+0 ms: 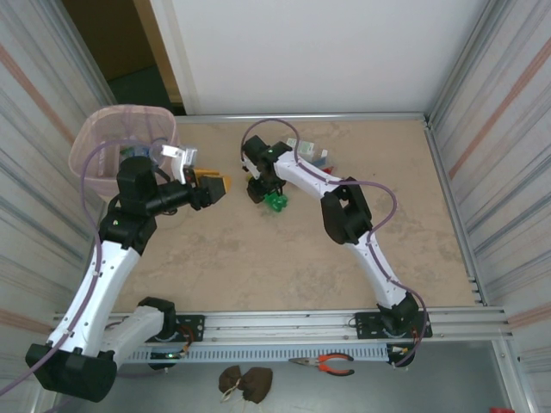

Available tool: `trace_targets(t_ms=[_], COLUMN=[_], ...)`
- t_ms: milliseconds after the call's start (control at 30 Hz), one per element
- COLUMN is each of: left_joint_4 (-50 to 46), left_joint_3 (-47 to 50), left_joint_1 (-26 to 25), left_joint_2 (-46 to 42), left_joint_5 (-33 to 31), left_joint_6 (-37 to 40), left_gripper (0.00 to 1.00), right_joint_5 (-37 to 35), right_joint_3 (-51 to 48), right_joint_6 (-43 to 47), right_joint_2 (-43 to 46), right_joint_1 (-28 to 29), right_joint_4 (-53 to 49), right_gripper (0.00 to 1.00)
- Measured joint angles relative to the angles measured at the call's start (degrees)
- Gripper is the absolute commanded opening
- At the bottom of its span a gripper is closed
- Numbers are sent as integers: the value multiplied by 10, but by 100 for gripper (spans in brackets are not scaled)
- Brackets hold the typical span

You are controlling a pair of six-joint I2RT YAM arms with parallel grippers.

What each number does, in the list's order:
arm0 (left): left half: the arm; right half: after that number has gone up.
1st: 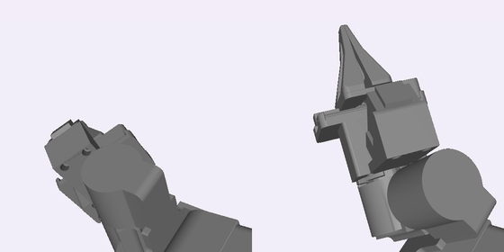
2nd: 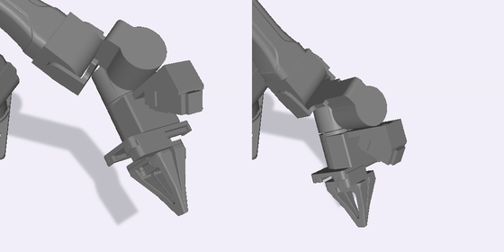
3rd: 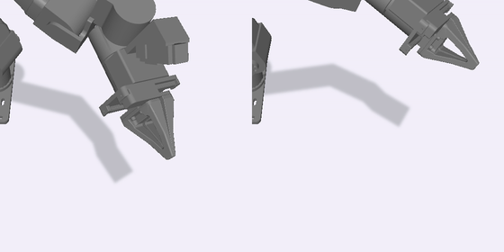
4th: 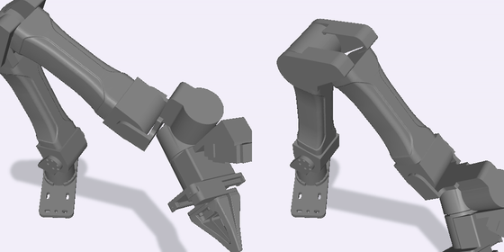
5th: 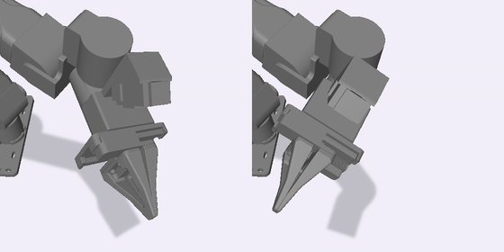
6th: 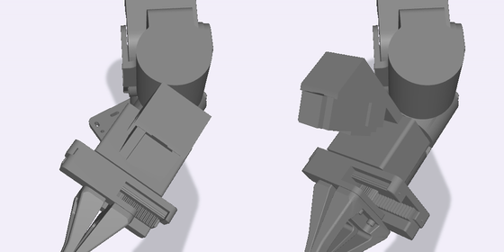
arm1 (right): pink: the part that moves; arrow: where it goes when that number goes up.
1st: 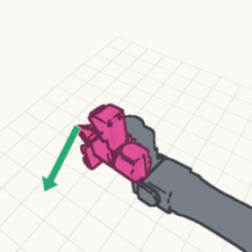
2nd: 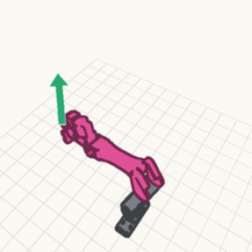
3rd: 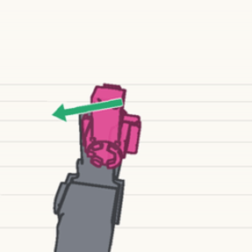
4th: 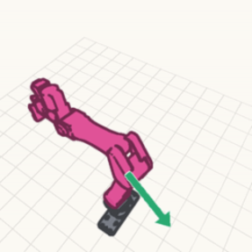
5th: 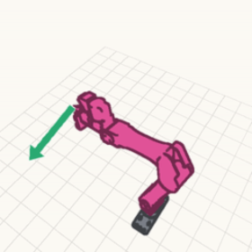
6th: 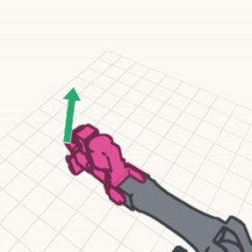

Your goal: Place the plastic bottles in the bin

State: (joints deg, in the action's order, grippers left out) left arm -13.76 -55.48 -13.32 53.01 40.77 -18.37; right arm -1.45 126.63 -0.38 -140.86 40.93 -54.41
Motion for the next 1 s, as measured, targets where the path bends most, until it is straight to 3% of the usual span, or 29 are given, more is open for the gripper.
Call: trace_targets(t_ms=[200,467,833,1000], left_joint_4=[35,156,343,361], left_joint_3=[2,33,47,31], left_joint_1=[-2,-25,-130,-188], left_joint_2=[0,0,19,48], left_joint_5=[-2,-2,-8,-8], left_joint_6=[-30,-73,-58,-22], left_gripper=[60,61,63,64], right_joint_5=[15,50,71,80], right_joint_3=[-119,-244,-407,-471], right_joint_6=[-24,-56,-85,-90], right_joint_2=[128,337,602,722], right_joint_1=[4,4,12,15], right_joint_4=[17,67,169,245], right_gripper=[59,60,60,60])
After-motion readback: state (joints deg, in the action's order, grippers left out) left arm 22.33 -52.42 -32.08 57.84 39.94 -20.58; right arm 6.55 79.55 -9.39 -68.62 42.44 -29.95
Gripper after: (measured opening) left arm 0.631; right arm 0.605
